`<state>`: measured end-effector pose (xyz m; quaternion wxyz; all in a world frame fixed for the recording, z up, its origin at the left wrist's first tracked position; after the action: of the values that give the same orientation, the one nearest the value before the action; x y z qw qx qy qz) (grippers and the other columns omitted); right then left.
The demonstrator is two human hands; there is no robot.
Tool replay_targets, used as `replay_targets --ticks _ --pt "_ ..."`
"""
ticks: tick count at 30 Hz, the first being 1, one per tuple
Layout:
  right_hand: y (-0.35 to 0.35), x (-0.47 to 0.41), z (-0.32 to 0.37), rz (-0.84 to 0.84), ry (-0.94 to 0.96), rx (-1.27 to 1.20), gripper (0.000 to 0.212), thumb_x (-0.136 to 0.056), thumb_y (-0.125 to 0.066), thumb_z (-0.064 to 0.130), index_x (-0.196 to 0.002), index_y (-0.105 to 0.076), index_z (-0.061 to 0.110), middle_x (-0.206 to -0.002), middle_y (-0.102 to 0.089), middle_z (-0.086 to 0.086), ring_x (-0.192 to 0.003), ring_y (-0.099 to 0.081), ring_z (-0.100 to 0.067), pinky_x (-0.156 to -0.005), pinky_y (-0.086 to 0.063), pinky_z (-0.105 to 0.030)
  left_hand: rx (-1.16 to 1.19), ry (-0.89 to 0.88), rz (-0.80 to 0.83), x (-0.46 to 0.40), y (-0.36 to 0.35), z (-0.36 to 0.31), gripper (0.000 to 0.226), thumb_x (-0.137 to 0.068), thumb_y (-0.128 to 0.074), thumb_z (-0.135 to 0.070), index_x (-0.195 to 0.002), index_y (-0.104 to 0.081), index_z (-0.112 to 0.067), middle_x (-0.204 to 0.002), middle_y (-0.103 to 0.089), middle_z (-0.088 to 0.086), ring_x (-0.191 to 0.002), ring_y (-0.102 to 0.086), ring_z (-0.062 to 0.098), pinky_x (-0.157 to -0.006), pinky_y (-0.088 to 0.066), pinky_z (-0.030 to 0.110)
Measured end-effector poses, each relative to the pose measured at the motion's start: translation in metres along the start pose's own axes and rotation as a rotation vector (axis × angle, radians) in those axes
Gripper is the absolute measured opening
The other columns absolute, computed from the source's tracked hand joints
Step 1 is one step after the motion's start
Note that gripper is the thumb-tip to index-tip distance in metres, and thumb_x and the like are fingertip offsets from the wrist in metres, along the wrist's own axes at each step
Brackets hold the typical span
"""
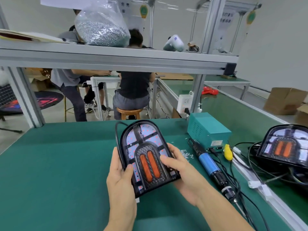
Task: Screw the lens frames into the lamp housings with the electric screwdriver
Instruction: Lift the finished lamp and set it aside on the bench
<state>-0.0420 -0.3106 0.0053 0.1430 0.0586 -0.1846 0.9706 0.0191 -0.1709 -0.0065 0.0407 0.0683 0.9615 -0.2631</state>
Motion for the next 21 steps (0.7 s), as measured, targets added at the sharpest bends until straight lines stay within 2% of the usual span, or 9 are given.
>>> replay_targets --ticks 2,4,5,9,13,15,18,19,21 --pt "0.005 0.009 0.010 0.002 0.003 -0.066 0.060 -0.077 -0.070 0.020 -0.134 -0.052 0.020 -0.124 -0.067 -0.006 -0.100 -0.066 -0.021 -0.089 -0.053 -0.035 0.007 -0.043 0.057 -0.001 -0.018 -0.003 0.061 -0.093 -0.036 0.013 -0.139 -0.043 -0.026 -0.128 -0.061 -0.014 -0.120 -0.057 0.009 -0.095 -0.049 0.026" --pt "0.012 0.018 0.023 -0.009 0.069 -0.048 0.049 -0.076 -0.070 0.023 -0.123 -0.063 0.014 -0.115 -0.071 -0.008 -0.092 -0.069 -0.019 -0.078 -0.056 -0.029 -0.001 -0.068 0.112 -0.002 -0.037 -0.005 0.061 -0.094 -0.035 0.013 -0.140 -0.042 -0.026 -0.132 -0.058 -0.013 -0.124 -0.053 0.009 -0.105 -0.040 0.036" --pt "0.017 0.023 0.030 -0.027 0.118 -0.032 0.043 -0.077 -0.069 0.023 -0.118 -0.066 0.011 -0.113 -0.072 -0.010 -0.093 -0.070 -0.020 -0.078 -0.057 -0.030 -0.008 -0.069 0.138 -0.003 -0.047 -0.005 0.061 -0.094 -0.035 0.014 -0.141 -0.042 -0.025 -0.134 -0.057 -0.012 -0.126 -0.051 0.008 -0.108 -0.037 0.038" --pt "0.048 0.045 0.057 -0.189 0.284 0.006 0.030 -0.088 -0.061 0.020 -0.114 -0.068 0.008 -0.110 -0.073 -0.011 -0.103 -0.069 -0.027 -0.092 -0.054 -0.039 -0.077 -0.073 0.290 -0.005 -0.100 0.003 0.062 -0.094 -0.035 0.013 -0.144 -0.039 -0.022 -0.138 -0.053 -0.010 -0.126 -0.050 0.005 -0.111 -0.035 0.039" --pt "0.091 0.070 0.084 -0.378 0.419 0.043 0.025 -0.093 -0.057 0.012 -0.115 -0.067 0.005 -0.108 -0.073 -0.012 -0.104 -0.068 -0.032 -0.089 -0.056 -0.039 -0.116 -0.046 0.442 0.001 -0.165 0.021 0.063 -0.094 -0.036 0.011 -0.145 -0.038 -0.026 -0.141 -0.050 -0.013 -0.128 -0.048 0.004 -0.112 -0.035 0.040" --pt "0.115 0.084 0.100 -0.470 0.506 0.096 0.034 -0.093 -0.058 0.011 -0.127 -0.060 0.011 -0.113 -0.072 -0.004 -0.107 -0.068 -0.025 -0.091 -0.056 -0.036 -0.135 -0.035 0.521 0.009 -0.199 0.032 0.063 -0.094 -0.037 0.009 -0.145 -0.037 -0.027 -0.143 -0.048 -0.012 -0.130 -0.046 0.007 -0.112 -0.035 0.041" --pt "0.156 0.109 0.124 -0.649 0.634 0.187 0.059 -0.093 -0.062 0.016 -0.143 -0.040 0.037 -0.131 -0.062 0.008 -0.124 -0.056 -0.010 -0.102 -0.048 -0.037 -0.150 -0.030 0.615 0.024 -0.253 0.048 0.064 -0.092 -0.037 0.011 -0.146 -0.036 -0.022 -0.145 -0.044 -0.008 -0.133 -0.042 0.008 -0.115 -0.031 0.040" --pt "0.168 0.118 0.132 -0.694 0.674 0.243 0.059 -0.094 -0.061 0.017 -0.142 -0.039 0.042 -0.135 -0.059 0.008 -0.126 -0.054 -0.009 -0.102 -0.048 -0.038 -0.154 -0.019 0.649 0.030 -0.271 0.053 0.063 -0.092 -0.037 0.010 -0.147 -0.035 -0.021 -0.146 -0.044 -0.006 -0.134 -0.041 0.009 -0.115 -0.030 0.040" --pt "0.190 0.137 0.150 -0.755 0.758 0.324 0.050 -0.097 -0.058 0.013 -0.132 -0.048 0.048 -0.127 -0.064 0.010 -0.114 -0.062 -0.006 -0.087 -0.054 -0.029 -0.163 0.012 0.729 0.047 -0.309 0.063 0.062 -0.093 -0.037 0.008 -0.148 -0.033 -0.020 -0.148 -0.042 -0.004 -0.135 -0.040 0.013 -0.114 -0.031 0.041"
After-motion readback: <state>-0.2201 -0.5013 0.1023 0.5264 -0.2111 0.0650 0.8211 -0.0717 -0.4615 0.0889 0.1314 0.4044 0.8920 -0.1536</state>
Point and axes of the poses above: each hand's wrist, its own x-axis away from the middle knuckle, its own y-axis out of the back of the hand, z = x × y, the point moved 6 cm from there along -x, towards the middle knuckle
